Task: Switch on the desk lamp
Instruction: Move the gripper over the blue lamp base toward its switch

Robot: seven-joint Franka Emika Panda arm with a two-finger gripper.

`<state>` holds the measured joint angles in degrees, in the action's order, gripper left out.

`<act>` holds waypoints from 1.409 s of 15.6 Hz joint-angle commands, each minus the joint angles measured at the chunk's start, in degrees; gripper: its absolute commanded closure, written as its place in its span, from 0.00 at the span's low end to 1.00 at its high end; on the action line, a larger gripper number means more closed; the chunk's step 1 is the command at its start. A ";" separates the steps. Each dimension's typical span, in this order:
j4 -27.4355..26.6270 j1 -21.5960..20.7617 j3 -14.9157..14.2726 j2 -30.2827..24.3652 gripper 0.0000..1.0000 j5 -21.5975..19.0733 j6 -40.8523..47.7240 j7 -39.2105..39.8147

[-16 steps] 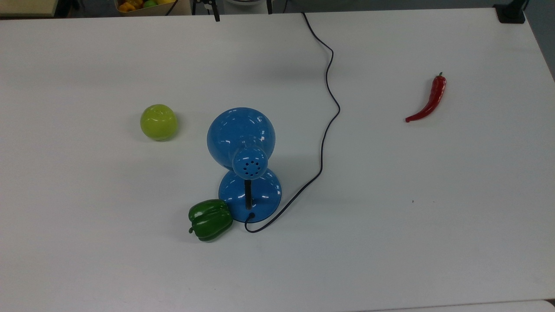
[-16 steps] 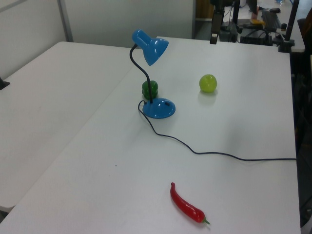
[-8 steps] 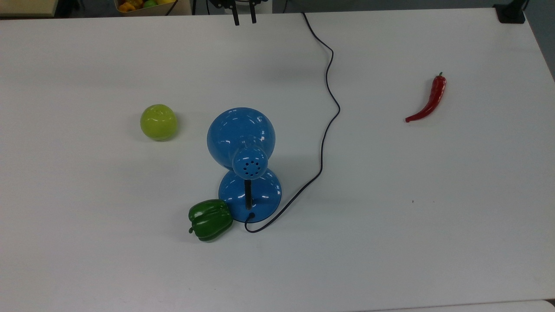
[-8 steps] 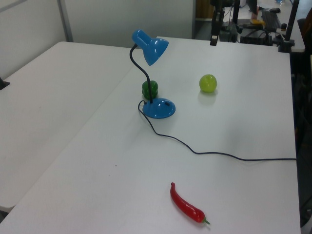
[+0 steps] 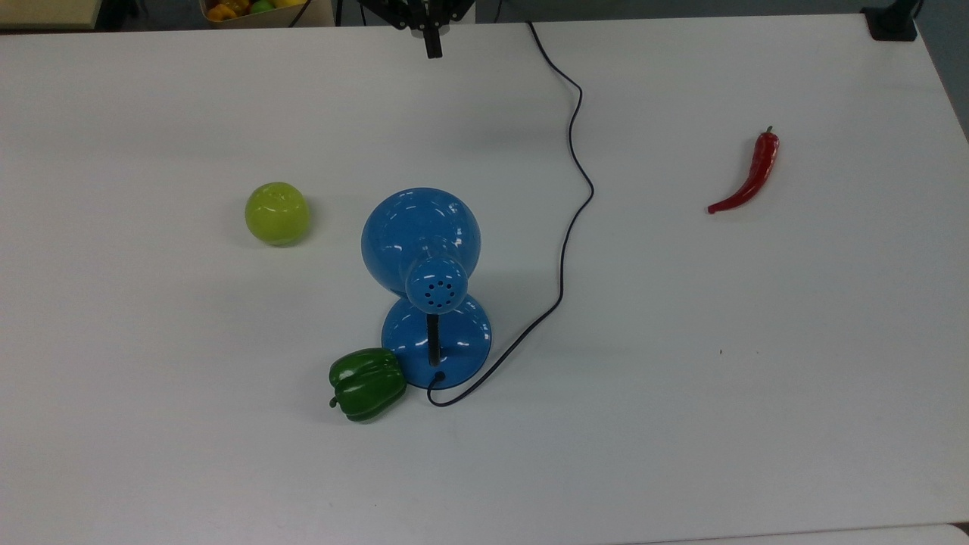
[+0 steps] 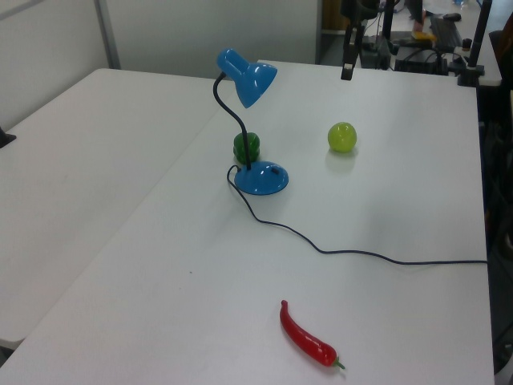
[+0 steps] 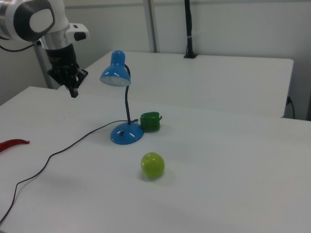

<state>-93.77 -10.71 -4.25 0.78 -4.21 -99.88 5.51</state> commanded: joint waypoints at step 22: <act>-14.16 -0.27 0.38 7.21 1.00 1.93 -29.13 -3.14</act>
<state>-107.06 -10.77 -3.90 6.33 -3.43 -123.90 4.99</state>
